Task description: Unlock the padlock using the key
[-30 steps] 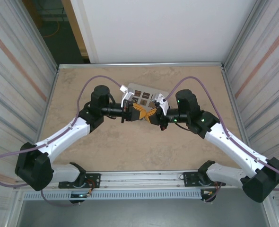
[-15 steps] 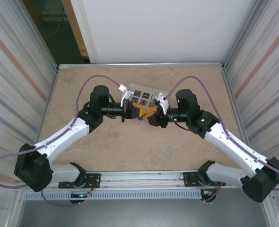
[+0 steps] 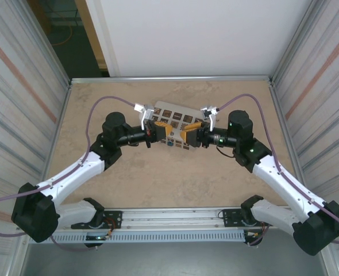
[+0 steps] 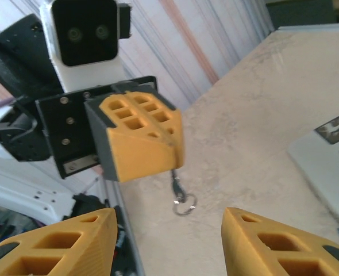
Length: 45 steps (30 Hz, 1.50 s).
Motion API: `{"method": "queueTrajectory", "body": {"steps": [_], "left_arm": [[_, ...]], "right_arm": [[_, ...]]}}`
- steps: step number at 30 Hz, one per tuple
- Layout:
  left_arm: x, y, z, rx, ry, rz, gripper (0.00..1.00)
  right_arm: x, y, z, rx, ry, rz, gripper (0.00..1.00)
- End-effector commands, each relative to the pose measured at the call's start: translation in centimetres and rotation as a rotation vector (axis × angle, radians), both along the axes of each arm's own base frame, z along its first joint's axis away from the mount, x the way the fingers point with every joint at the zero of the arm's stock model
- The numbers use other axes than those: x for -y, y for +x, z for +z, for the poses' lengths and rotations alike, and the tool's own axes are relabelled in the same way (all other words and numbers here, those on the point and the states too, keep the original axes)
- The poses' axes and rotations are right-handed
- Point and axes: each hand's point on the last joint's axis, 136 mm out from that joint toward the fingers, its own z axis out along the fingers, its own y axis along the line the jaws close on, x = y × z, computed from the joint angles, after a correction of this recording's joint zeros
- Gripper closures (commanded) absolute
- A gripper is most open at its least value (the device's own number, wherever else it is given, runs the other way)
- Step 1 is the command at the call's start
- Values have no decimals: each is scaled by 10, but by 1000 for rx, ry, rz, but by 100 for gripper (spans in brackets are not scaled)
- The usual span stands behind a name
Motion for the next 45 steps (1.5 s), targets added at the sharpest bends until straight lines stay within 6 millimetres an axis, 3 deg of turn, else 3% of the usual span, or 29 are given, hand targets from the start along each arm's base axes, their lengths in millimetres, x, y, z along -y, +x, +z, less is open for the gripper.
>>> {"method": "queueTrajectory", "body": {"steps": [1,12,23,37,45], "left_arm": [[-3,-3,18,43,-47,21,100],[-4,-5,19,45,-47,13,100],[-4,-7,19,50,-42,10,100],[-4,-8,18,51,-39,2,100],[-5,-8,19,52,-42,6,100]], "right_arm": [[-12,-8,1,-62,40,43,50],[-30,-2,-13,-95,14,58,51],[-36,6,-16,-95,3,49,63],[-41,9,-4,-64,27,56,70],[-40,8,-7,-69,19,54,90]]}}
